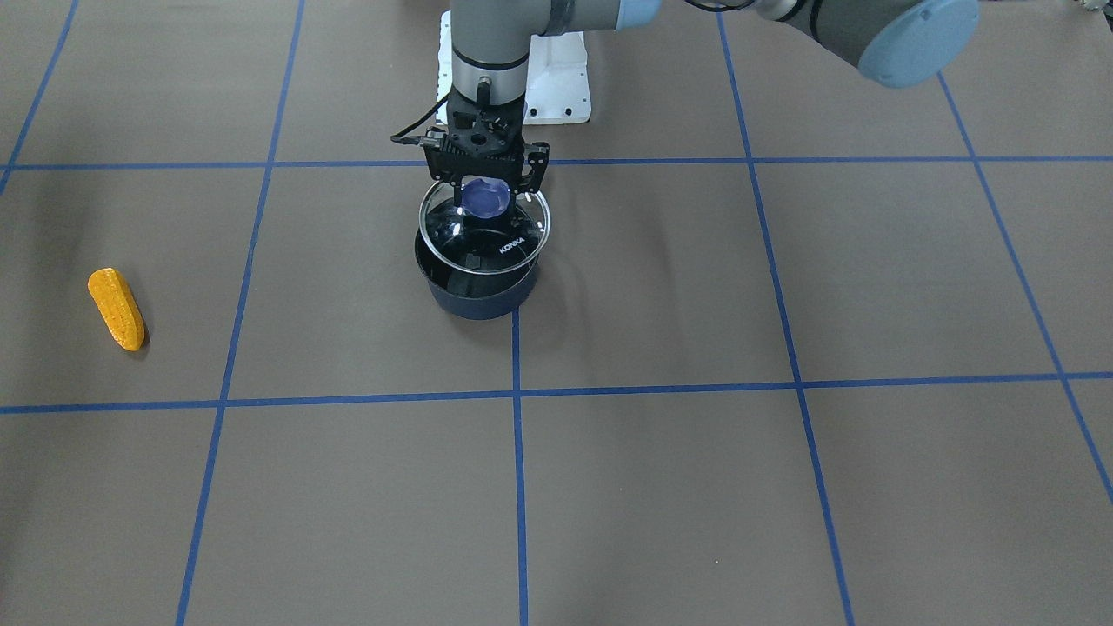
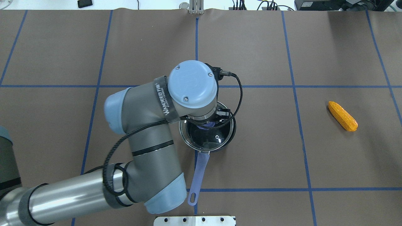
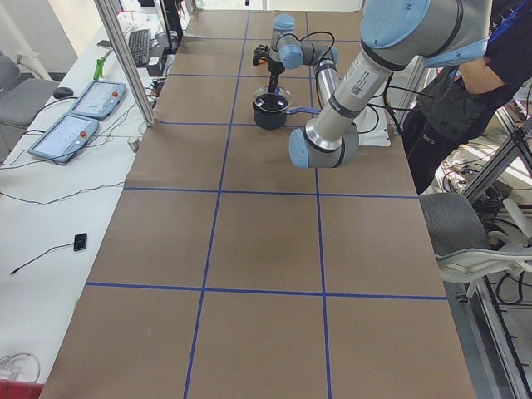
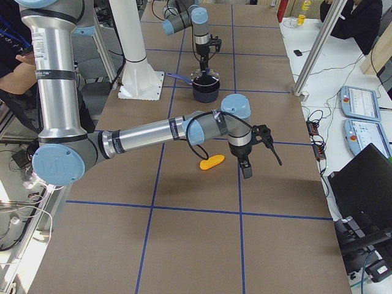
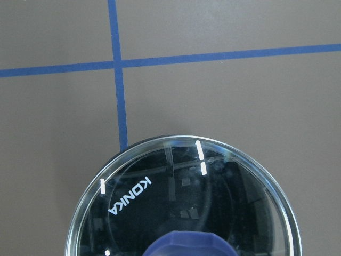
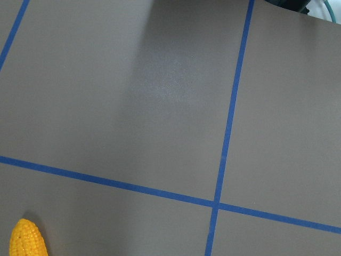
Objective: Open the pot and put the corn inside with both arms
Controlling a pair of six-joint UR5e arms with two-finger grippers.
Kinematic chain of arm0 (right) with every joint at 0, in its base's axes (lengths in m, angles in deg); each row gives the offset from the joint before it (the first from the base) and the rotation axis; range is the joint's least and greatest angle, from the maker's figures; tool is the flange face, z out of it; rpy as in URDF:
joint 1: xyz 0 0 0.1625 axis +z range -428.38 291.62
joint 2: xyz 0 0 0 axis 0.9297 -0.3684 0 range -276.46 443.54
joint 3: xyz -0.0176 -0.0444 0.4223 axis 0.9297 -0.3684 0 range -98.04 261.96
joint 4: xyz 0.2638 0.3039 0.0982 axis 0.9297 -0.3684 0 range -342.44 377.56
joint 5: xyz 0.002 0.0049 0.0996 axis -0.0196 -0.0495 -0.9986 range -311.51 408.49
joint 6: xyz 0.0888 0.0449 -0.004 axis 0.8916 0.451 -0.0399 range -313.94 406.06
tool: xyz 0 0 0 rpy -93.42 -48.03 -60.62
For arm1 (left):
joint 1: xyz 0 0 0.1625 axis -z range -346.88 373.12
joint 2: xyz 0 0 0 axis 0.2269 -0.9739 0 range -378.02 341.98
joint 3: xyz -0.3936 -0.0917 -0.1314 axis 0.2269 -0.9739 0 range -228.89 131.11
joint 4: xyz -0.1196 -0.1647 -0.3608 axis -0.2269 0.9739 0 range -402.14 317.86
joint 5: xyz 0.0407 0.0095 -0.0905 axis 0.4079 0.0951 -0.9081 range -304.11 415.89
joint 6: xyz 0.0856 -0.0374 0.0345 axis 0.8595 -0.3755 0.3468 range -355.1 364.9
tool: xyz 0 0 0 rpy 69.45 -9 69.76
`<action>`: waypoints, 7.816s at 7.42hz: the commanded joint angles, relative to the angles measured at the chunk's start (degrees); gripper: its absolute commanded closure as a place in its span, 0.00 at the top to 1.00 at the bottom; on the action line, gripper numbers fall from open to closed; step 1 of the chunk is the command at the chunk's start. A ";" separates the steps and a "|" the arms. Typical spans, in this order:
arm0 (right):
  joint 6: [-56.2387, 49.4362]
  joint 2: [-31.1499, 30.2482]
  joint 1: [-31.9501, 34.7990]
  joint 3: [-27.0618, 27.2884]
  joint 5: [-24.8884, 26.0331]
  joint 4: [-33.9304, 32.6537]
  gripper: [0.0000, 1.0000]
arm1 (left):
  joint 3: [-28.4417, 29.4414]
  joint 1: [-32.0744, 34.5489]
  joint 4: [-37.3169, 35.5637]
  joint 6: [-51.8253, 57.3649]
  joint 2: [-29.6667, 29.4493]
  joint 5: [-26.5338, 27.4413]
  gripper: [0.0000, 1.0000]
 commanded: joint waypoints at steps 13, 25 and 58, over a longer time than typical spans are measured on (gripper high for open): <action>0.06 0.00 0.00 0.12 -0.79 0.09 1.00 | -8.14 17.84 50.26 48.29 68.77 -16.74 0.44; 6.18 0.26 -2.79 1.95 -2.37 0.26 1.00 | -11.65 64.50 -2.04 70.17 58.03 -34.14 0.98; 60.10 31.82 -36.02 -4.80 17.39 -0.40 1.00 | -12.01 64.86 -0.01 69.73 57.51 -34.23 0.98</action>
